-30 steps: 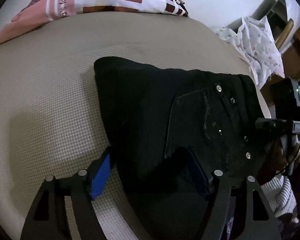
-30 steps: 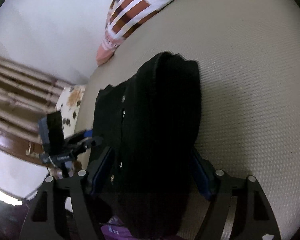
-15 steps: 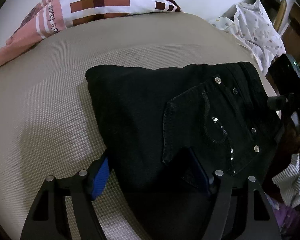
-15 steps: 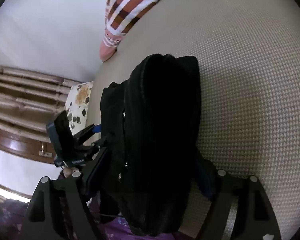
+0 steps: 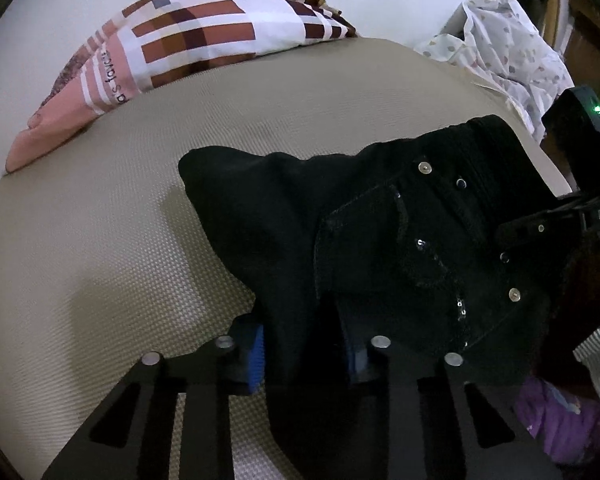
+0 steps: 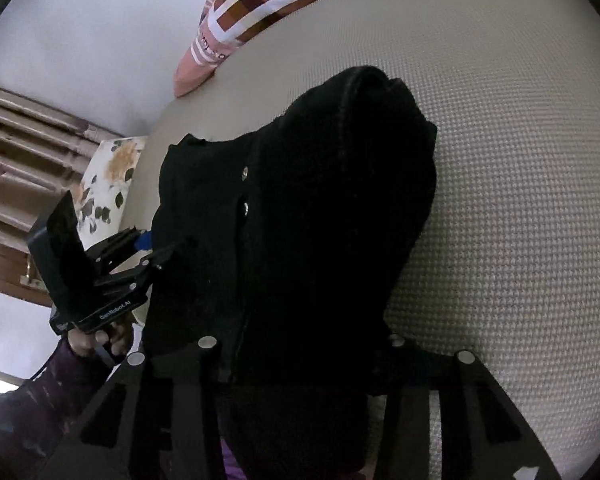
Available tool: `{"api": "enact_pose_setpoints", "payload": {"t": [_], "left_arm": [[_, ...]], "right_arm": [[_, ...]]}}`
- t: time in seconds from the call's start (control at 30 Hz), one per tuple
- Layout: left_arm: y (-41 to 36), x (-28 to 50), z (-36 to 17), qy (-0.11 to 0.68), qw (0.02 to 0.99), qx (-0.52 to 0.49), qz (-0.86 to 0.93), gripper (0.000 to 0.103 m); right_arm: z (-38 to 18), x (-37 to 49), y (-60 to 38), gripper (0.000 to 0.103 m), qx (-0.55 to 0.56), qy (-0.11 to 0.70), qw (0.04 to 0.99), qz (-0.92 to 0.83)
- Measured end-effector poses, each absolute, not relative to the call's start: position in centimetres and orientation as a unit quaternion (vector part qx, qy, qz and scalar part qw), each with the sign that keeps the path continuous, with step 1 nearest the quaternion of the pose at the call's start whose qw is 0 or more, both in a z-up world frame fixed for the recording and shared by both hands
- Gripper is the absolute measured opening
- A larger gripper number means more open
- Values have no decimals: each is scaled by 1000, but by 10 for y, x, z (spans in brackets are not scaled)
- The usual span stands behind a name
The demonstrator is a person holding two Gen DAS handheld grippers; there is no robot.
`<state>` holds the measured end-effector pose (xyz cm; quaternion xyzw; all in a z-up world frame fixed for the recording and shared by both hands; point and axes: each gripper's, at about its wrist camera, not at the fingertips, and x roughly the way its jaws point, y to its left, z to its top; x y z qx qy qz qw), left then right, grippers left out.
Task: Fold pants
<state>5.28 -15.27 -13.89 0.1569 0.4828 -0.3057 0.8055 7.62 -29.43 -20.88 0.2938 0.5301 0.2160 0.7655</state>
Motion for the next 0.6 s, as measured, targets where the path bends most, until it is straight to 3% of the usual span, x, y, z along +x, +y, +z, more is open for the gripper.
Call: {"api": "enact_pose_setpoints", "payload": {"t": [0.6], "left_arm": [[-135, 49, -121, 469, 824, 147, -283, 21]], "right_arm": [[-205, 68, -295, 31, 358, 484, 761, 240]]}}
